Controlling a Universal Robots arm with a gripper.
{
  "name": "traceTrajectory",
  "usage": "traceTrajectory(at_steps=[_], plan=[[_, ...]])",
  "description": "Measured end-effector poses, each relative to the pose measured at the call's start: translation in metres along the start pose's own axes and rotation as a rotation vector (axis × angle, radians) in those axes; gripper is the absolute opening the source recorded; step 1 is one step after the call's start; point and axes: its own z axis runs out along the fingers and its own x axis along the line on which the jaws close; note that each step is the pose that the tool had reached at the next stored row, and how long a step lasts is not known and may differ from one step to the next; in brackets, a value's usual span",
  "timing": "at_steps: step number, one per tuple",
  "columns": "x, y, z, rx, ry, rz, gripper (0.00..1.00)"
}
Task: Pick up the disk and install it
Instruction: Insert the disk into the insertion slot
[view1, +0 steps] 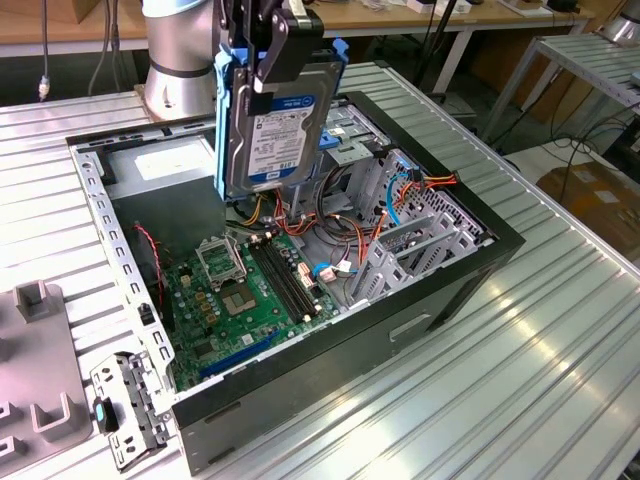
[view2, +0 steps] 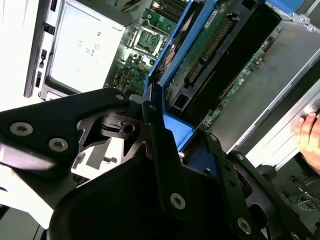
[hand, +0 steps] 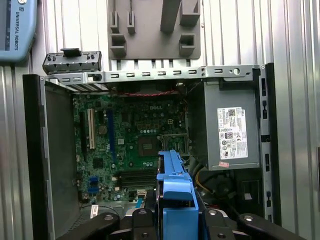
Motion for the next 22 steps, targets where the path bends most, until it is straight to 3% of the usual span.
traceTrajectory(at_steps=[13, 22], plan=[[0.0211, -0.0014, -0.0005, 0.0, 0.0001, 0.0, 0.37], [0.0435, -0.0031, -0.001, 0.0, 0.0002, 0.0, 0.37]])
